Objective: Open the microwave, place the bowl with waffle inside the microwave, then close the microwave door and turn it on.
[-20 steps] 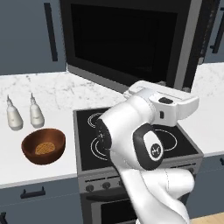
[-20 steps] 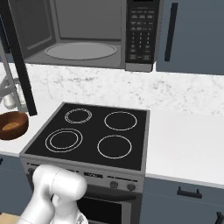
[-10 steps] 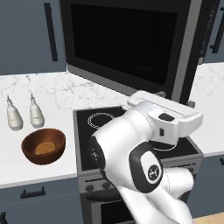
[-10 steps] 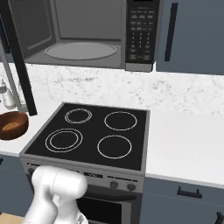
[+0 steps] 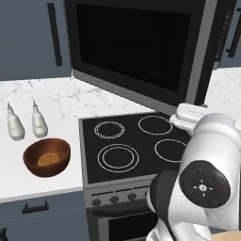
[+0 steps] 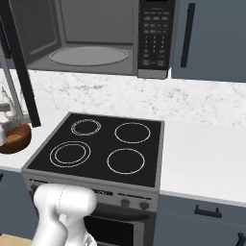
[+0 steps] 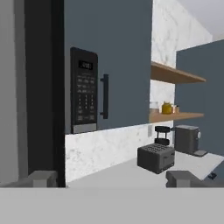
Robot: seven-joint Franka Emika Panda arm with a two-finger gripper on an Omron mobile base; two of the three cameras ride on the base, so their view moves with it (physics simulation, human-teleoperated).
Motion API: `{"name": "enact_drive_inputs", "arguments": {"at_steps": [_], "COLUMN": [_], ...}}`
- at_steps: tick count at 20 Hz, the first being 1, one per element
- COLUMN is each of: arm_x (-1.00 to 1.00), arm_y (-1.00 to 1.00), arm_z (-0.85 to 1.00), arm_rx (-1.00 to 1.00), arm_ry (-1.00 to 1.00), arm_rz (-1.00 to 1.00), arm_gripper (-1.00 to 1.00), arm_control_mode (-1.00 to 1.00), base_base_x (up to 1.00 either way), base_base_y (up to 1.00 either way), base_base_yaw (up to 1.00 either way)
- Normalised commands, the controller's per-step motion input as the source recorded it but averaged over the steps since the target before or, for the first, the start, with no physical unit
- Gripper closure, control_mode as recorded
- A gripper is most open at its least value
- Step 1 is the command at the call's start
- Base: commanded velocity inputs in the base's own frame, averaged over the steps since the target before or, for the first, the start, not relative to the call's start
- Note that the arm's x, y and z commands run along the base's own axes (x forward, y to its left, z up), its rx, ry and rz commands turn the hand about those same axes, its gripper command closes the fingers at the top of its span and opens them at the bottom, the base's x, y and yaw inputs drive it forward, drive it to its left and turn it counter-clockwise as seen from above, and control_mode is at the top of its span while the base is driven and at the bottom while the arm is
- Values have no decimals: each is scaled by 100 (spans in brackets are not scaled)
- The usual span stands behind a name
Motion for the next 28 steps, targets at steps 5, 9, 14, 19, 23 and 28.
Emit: {"name": "enact_drive_inputs", "arguments": {"at_steps": [5,9,14,19,23,28], "arm_x": [0,0,33,87,100,85], "arm_y": [-39,8,1,-10,-24,-37], "arm_z": [-24,-36,-28,-11,0,-6], "arm_rx": [21,10,10,18,27,20], "arm_ry": [12,11,4,-4,-19,-11], "arm_rz": [71,100,98,81,55,41], "arm_gripper": [-100,-100,-100,-100,-100,-100], "arm_control_mode": [-100,-100,-100,-100,-100,-100], "base_base_x": [0,0,0,0,0,0], "base_base_y": [0,0,0,0,0,0], "base_base_yaw": [0,0,0,0,0,0]}}
